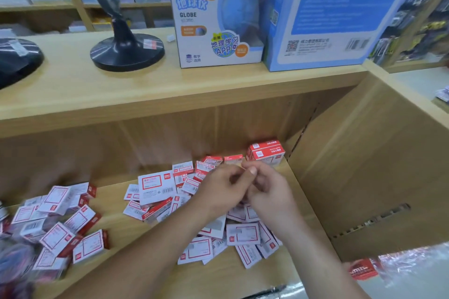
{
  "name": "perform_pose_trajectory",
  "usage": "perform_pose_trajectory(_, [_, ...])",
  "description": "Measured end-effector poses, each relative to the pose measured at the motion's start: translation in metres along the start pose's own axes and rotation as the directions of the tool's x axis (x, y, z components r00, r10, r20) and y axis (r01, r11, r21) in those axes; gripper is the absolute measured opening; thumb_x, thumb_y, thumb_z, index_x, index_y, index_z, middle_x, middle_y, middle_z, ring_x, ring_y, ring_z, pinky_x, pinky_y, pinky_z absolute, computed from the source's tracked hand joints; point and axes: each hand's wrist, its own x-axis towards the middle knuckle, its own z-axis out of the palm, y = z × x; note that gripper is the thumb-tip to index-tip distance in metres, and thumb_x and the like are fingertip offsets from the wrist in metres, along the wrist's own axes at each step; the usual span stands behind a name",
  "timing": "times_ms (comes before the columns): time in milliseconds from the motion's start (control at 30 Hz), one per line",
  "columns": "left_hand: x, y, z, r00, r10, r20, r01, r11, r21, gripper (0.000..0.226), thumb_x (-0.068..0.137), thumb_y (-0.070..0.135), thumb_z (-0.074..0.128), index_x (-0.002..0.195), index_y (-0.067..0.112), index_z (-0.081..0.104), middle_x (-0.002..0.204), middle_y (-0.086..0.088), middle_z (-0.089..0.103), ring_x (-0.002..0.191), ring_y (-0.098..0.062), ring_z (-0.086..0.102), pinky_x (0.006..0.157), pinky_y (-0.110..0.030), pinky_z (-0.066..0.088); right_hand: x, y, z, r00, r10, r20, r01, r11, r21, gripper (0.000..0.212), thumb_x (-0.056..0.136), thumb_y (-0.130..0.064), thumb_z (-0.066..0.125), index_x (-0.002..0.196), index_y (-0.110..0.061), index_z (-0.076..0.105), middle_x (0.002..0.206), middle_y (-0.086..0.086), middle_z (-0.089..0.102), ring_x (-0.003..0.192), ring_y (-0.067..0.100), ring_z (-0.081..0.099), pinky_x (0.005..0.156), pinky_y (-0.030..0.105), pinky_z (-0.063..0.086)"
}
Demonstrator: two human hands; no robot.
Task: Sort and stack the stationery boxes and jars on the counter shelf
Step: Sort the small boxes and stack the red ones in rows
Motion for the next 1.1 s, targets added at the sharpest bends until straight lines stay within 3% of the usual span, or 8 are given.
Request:
perform_pose_trajectory(133, [0.003,-0.009,0.002,0.996,-0.015,-0.086,0.017,1.0,0.016,0.04,0.087,0.063,0.053,0.081,0.026,0.065,0.079,0.006,0.068,0.075,-0.012,0.065,0.071,-0.035,0.054,0.007,0.005,-0.014,0.999,0.034,-0.031,-0.033,0.999,0.034,0.037,0.091,0.012,0.056,0.106,-0.019,0.071,0.089,0.018,0.072,0.079,0.037,0.072,0.074,0.052,0.062])
perform_pose_trajectory(233, [0.005,-0.017,0.0,0.995,0.051,-0.089,-0.046,0.998,0.052,0.019,0.092,0.045,0.068,0.091,0.026,0.067,0.088,0.005,0.065,0.077,-0.01,0.063,0.07,-0.028,0.051,0.007,0.011,-0.028,0.99,-0.016,-0.14,0.013,1.0,-0.018,0.033,0.091,0.004,0.065,0.11,-0.022,0.071,0.097,0.011,0.066,0.071,0.027,0.069,0.063,0.036,0.06])
perform_pose_trajectory(400, [0.002,-0.001,0.008,0.989,0.149,-0.011,-0.146,0.982,0.116,0.037,0.08,0.055,0.075,0.106,0.03,0.068,0.095,0.014,0.061,0.087,-0.002,0.058,0.073,-0.022,0.05,0.014,0.02,-0.044,0.975,-0.084,-0.208,0.044,0.981,-0.189,0.029,0.091,-0.008,0.07,0.112,-0.027,0.071,0.106,0.001,0.064,0.083,0.005,0.068,0.071,0.015,0.054])
perform_pose_trajectory(633, [0.018,0.017,0.023,0.969,0.247,-0.007,-0.215,0.855,0.473,0.034,0.09,0.047,0.061,0.117,0.027,0.067,0.112,0.006,0.071,0.1,-0.018,0.065,0.08,-0.036,0.057,0.019,0.029,-0.058,0.959,-0.074,-0.275,0.024,0.984,-0.179,0.034,0.095,-0.011,0.064,0.124,-0.029,0.064,0.117,-0.007,0.061,0.102,0.005,0.065,0.087,0.029,0.056])
perform_pose_trajectory(767, [0.017,0.008,0.02,0.996,-0.022,-0.081,0.024,1.0,0.013,0.017,0.092,0.028,0.071,0.109,0.025,0.073,0.101,0.012,0.077,0.092,-0.006,0.072,0.081,-0.028,0.059,0.023,0.034,-0.068,0.967,0.023,-0.254,-0.05,0.993,-0.103,0.03,0.096,-0.003,0.059,0.113,-0.026,0.065,0.105,-0.015,0.069,0.091,-0.009,0.065,0.085,0.021,0.053])
perform_pose_trajectory(867, [0.018,0.004,0.024,0.995,-0.094,-0.034,0.083,0.966,-0.244,0.012,0.092,0.014,0.074,0.102,0.02,0.071,0.097,0.006,0.078,0.089,-0.003,0.073,0.078,-0.017,0.056,0.032,0.037,-0.072,0.983,0.016,-0.181,-0.053,0.978,-0.201,0.031,0.096,-0.001,0.056,0.101,-0.03,0.063,0.092,-0.021,0.068,0.083,-0.013,0.064,0.076,0.011,0.049])
perform_pose_trajectory(1000, [0.024,-0.016,0.04,0.996,0.065,-0.066,-0.044,0.958,0.284,0.024,0.084,0.044,0.073,0.101,0.026,0.076,0.092,0.01,0.074,0.084,-0.009,0.065,0.073,-0.028,0.055,0.038,0.044,-0.073,0.991,0.058,-0.12,-0.086,0.965,-0.247,0.022,0.094,-0.006,0.065,0.092,-0.026,0.072,0.087,-0.02,0.075,0.087,-0.006,0.07,0.076,0.019,0.053])
perform_pose_trajectory(1100, [0.025,-0.017,0.042,0.988,0.099,-0.12,-0.031,0.88,0.474,0.032,0.087,0.053,0.066,0.092,0.022,0.071,0.09,0.008,0.072,0.083,-0.016,0.063,0.069,-0.031,0.055,0.041,0.05,-0.075,0.986,0.021,-0.168,-0.069,0.955,-0.288,0.023,0.093,-0.008,0.067,0.087,-0.03,0.067,0.083,-0.021,0.072,0.085,-0.001,0.07,0.069,0.017,0.049])
